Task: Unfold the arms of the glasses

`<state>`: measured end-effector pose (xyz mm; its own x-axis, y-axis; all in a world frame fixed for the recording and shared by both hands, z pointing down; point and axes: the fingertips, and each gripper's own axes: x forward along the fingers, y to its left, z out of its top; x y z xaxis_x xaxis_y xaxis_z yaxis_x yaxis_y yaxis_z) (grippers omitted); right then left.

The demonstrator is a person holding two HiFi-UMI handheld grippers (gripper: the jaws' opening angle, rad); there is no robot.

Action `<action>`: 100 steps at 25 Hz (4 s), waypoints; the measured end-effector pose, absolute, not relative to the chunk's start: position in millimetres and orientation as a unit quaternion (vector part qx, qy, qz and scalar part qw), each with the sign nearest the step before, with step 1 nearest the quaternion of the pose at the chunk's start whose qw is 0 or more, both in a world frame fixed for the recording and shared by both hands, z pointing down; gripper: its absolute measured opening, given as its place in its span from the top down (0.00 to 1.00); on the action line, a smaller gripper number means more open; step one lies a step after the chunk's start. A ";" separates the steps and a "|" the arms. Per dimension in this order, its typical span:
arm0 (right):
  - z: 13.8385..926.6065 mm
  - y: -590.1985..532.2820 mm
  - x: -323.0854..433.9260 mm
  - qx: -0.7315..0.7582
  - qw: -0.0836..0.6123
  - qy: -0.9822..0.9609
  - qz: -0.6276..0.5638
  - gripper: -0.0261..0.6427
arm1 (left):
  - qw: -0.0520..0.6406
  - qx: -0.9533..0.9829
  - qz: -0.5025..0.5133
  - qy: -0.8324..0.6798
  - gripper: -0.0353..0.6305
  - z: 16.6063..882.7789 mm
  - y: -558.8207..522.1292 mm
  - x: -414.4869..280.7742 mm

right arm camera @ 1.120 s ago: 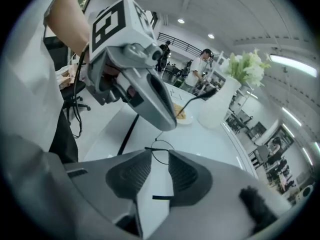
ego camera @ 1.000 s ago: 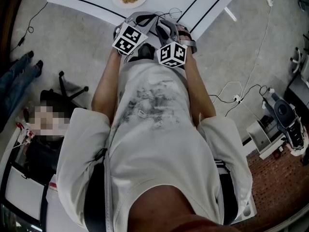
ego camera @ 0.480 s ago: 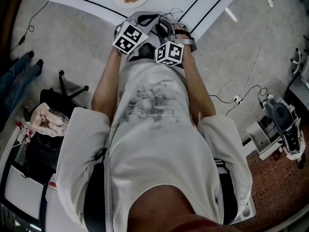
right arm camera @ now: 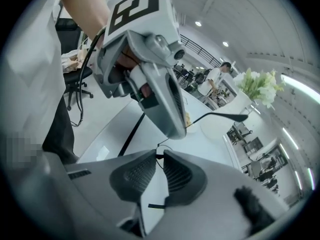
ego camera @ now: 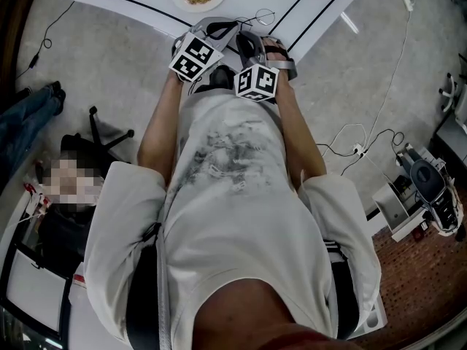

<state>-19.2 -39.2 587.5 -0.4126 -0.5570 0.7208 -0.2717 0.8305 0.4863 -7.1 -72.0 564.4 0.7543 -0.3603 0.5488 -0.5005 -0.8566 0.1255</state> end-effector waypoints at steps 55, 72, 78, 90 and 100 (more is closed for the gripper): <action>493.6 -88.3 54.2 0.468 0.300 -0.830 0.035 0.93 | 0.112 0.936 0.262 -0.205 0.93 558.3 -67.7 -8.3; 486.4 -95.1 78.5 0.499 0.281 -0.818 0.056 0.93 | 0.110 0.938 0.262 -0.198 0.93 554.5 -66.6 -8.5; 486.7 -95.6 85.9 0.506 0.280 -0.814 0.060 0.93 | 0.113 0.938 0.261 -0.200 0.93 556.0 -66.5 -10.3; 487.9 -94.3 90.6 0.509 0.282 -0.811 0.064 0.93 | 0.112 0.938 0.258 -0.201 0.93 552.2 -68.4 -10.7; 488.7 -94.3 91.3 0.506 0.284 -0.812 0.068 0.93 | 0.114 0.938 0.256 -0.204 0.93 551.2 -68.8 -10.6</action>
